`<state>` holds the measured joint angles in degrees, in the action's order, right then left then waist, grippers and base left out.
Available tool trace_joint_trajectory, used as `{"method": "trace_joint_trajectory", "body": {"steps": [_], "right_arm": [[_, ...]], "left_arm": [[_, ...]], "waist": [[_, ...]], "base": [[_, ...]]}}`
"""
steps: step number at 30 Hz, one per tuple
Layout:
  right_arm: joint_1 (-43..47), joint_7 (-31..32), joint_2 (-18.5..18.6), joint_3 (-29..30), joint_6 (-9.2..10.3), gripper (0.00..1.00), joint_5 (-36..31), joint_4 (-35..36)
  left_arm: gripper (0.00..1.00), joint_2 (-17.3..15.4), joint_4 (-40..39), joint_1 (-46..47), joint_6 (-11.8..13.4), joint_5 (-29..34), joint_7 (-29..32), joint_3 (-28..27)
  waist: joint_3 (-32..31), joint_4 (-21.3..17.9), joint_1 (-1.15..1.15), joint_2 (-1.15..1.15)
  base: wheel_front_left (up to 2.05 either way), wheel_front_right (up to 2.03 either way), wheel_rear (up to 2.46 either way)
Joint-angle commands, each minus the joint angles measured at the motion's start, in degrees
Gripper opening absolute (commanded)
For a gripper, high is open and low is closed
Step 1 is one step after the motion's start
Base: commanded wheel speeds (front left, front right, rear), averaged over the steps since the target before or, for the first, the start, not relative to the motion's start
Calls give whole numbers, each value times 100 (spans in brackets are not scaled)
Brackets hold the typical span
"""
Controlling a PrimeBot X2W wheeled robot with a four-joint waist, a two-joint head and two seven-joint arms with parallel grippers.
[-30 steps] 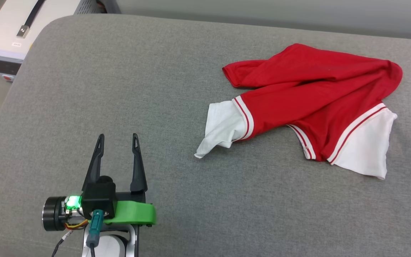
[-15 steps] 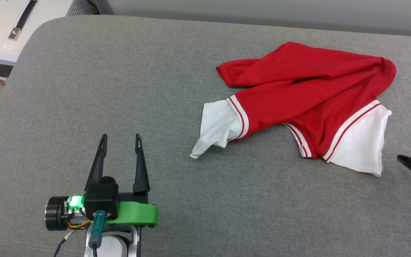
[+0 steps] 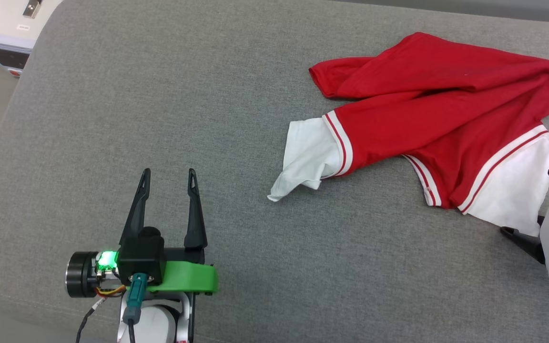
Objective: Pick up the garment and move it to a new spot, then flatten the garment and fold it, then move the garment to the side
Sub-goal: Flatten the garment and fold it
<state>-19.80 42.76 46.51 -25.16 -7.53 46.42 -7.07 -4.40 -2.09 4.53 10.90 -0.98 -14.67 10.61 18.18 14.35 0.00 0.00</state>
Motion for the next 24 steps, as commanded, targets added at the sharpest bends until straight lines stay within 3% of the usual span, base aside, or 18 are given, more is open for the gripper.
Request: {"method": "trace_joint_trajectory", "body": {"steps": [1, 3, 4, 5, 16, 24], "right_arm": [[98, -10, -171, -174, 4, 100, -40, -145], [134, -96, -210, -228, 4, 100, -44, -196], [145, -161, -225, -255, 4, 43, -30, -205], [149, -228, -241, -266, 4, 0, -16, -207], [410, -1254, -150, -15, 4, 0, 39, 110], [1565, -1298, -74, 784, 4, 0, 226, 648]], "left_arm": [[100, 24, 13, 97, 19, 16, -33, -16], [100, 26, 21, 80, 27, 15, -33, -32], [100, 26, 27, 66, 33, 14, -33, -47], [100, 24, 34, 51, 38, 13, -33, -62], [100, -13, 116, -115, 17, 31, -33, -102], [100, -69, 126, -427, 31, 8, -33, -191]], "waist": [[21, 32, 0, 0], [-1, 22, 0, 0], [-19, 6, 0, 0], [-44, -15, 0, 0], [-515, -305, 0, 0], [-875, -536, 0, 0]], "base": [[0, 0, 0], [0, 0, 0], [0, 0, 0], [0, 0, 0], [0, 0, 0], [0, 0, 0]]}}
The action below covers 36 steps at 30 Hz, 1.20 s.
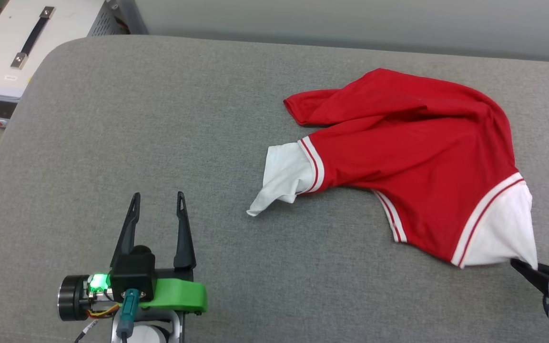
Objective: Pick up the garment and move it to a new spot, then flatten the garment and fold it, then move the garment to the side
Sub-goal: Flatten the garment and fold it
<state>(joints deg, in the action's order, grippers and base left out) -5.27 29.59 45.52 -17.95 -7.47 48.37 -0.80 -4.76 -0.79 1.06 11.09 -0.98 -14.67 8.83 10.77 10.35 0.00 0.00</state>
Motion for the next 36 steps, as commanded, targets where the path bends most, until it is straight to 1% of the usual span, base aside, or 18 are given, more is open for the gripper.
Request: {"method": "trace_joint_trajectory", "body": {"steps": [1, 6, 10, 14, 18, 19, 20, 22, 26, 28, 31, 36], "right_arm": [[263, 54, 31, 202, -2, 0, 47, 33], [960, 232, -59, 1058, -2, 0, 84, -191], [1253, 339, -175, 1565, -2, 0, -14, -521], [1380, 383, -289, 1950, -2, 0, -144, -845], [1410, 338, -418, 2064, -2, 0, -351, -1026], [1398, 297, -472, 2067, -2, 4, -375, -1026], [1362, 181, -530, 2077, -2, 100, -445, -995], [1286, -86, -628, 2093, -2, 100, -620, -905], [1106, -871, -832, 2281, -2, 100, -1154, -619], [1021, -1247, -996, 2417, -2, 100, -1452, -421], [905, -1794, -1348, 2661, -2, 100, -1965, -26], [871, -2354, -2010, 2849, -2, 100, -2659, 666]], "left_arm": [[100, -40, -8, -102, 11, 8, -33, -22], [100, -71, 0, -145, -15, 18, -33, -44], [100, -83, 21, -148, -36, 26, -33, -40], [100, -94, 49, -149, -58, 33, -33, -30], [100, -99, 89, -175, -68, 27, -33, -32], [100, -99, 99, -183, -70, 25, -33, -33], [100, -99, 110, -198, -69, 24, -33, -35], [100, -101, 126, -218, -71, 26, -33, -35], [100, -132, 153, -253, -85, 31, -33, -43], [100, -154, 153, -267, -88, 33, -33, -56], [100, -182, 152, -266, -112, 37, -33, -50], [100, -252, 131, -198, -204, 32, -33, -29]], "waist": [[-151, -160, 0, 0], [-215, -227, 0, 0], [-251, -222, 0, 0], [-274, -193, 0, 0], [-308, -169, 0, 0], [-324, -167, 0, 0], [-346, -172, 0, 0], [-384, -184, 0, 0], [-486, -231, 0, 0], [-534, -267, 0, 0], [-604, -305, 0, 0], [-697, -345, 0, 0]], "base": [[0, 0, 0], [0, 0, 0], [0, 0, 0], [0, 0, 0], [0, 0, 0], [0, 0, 0], [0, 0, 0], [0, 0, 0], [0, 0, 0], [0, 0, 0], [0, 0, 0], [0, 0, 0]]}}
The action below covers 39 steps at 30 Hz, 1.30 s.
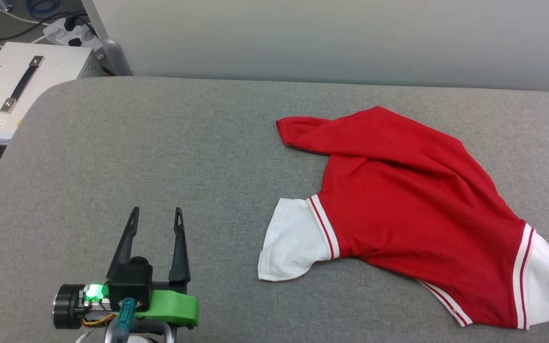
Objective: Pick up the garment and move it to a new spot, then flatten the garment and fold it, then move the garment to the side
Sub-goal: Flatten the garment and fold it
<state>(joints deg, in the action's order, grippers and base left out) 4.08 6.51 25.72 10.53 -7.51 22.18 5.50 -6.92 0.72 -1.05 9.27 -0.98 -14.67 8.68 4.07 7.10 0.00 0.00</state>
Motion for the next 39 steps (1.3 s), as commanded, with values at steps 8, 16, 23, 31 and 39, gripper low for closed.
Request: {"method": "trace_joint_trajectory", "body": {"steps": [8, 16, 23, 31, 39], "right_arm": [[74, -579, -909, -326, 2, 100, -698, 771], [145, -914, -1194, -722, 2, 100, -823, 708], [10, -1157, -1223, -839, 2, 100, -841, 466], [-186, -1329, -1216, -933, 2, 100, -880, 237], [-406, -1470, -1260, -991, 2, 100, -920, 37]], "left_arm": [[100, -451, -49, 640, -625, -73, -33, -5], [100, -915, 688, 1894, -1575, -543, 305, 398], [100, -1647, 788, 3127, -1672, -2069, 1788, 2179], [100, -2210, 781, 4207, -1674, -4472, 4079, 3815], [100, -2477, 1025, 4635, -1675, -5402, 5203, 4956]], "waist": [[-74, -40, 0, 0], [34, -117, 0, 0], [168, -268, 0, 0], [357, -459, 0, 0], [540, -650, 0, 0]], "base": [[0, 0, 0], [0, 0, 0], [0, 0, 0], [0, 0, 0], [0, 0, 0]]}}
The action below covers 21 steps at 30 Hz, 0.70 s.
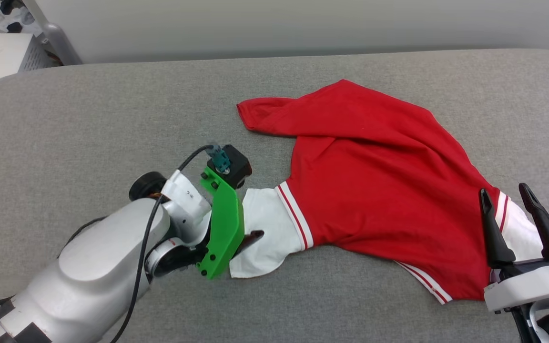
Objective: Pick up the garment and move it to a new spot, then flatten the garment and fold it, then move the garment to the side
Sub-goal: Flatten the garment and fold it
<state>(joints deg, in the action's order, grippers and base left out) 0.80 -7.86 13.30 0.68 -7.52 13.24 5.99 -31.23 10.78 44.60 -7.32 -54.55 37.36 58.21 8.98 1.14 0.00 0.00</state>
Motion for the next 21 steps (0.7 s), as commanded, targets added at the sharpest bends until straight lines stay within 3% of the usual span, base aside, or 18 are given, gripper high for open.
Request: {"method": "trace_joint_trajectory", "body": {"steps": [1, 9, 21], "right_arm": [[-107, -47, -23, -21, 3, 100, -29, -35], [-280, -145, -33, -41, 3, 100, -89, -153], [-549, -227, -11, -191, 3, 100, -89, -314]], "left_arm": [[100, -66, 84, 77, -16, -98, 25, 115], [100, -179, 541, 64, -16, -177, 82, 1022], [100, 196, 1467, 105, -16, -374, -430, 1380]], "waist": [[70, -82, 0, 0], [204, -176, 0, 0], [518, -269, 0, 0]], "base": [[0, 0, 0], [0, 0, 0], [0, 0, 0]]}}
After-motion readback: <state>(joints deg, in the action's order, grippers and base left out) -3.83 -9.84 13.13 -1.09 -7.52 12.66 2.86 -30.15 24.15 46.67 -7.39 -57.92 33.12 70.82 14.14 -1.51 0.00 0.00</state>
